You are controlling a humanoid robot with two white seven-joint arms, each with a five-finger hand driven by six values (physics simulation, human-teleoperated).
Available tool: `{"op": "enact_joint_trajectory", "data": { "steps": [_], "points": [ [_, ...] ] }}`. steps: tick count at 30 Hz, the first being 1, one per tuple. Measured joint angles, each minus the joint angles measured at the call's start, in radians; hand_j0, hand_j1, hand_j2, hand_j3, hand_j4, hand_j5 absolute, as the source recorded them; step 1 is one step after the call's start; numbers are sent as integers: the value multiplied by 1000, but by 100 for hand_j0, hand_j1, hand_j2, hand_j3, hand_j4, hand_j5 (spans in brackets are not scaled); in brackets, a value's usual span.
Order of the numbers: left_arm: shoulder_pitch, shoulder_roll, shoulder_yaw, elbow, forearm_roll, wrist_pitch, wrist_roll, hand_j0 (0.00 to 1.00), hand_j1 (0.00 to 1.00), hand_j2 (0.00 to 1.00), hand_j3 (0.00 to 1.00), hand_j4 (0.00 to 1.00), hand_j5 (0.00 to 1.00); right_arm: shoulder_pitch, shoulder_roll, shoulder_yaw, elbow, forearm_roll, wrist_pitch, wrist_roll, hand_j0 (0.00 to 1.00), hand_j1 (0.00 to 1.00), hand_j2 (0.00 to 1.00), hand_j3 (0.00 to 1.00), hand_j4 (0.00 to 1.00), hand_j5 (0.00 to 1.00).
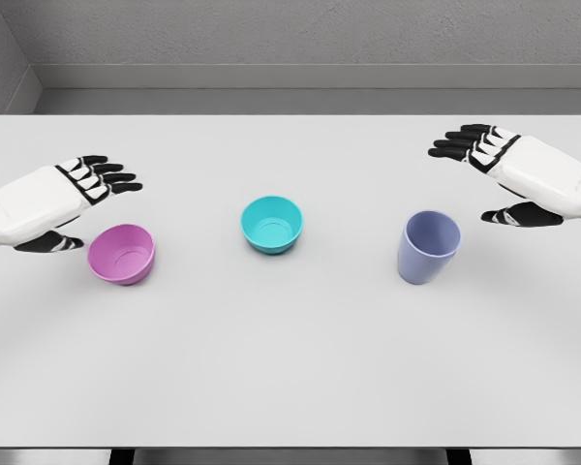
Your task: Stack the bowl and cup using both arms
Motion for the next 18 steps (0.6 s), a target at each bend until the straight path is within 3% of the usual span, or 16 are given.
{"op": "enact_joint_trajectory", "data": {
  "steps": [5,9,11,13,14,18],
  "points": [
    [-17,3,3,1,0,0,-15,100,100,100,100,100,100,-2,-10,-1,1,0,0,2,100,100,100,100,100,100],
    [-55,74,-15,10,34,0,-107,100,100,100,100,100,100,-9,-19,-3,3,1,0,3,100,100,100,100,100,100],
    [-146,112,-60,14,76,0,-161,100,100,100,100,100,100,-11,-22,-2,5,4,0,4,100,100,100,100,100,100],
    [-265,132,-148,31,109,1,-193,100,100,100,100,100,100,-23,-35,0,6,7,0,4,100,100,100,100,100,100],
    [-358,139,-213,47,130,1,-202,100,100,100,100,100,100,-57,-47,5,6,7,0,4,100,100,100,100,100,100],
    [-503,149,-440,95,200,0,-221,100,100,100,100,100,100,-86,-97,38,7,11,0,5,100,100,100,100,100,100]
  ]
}}
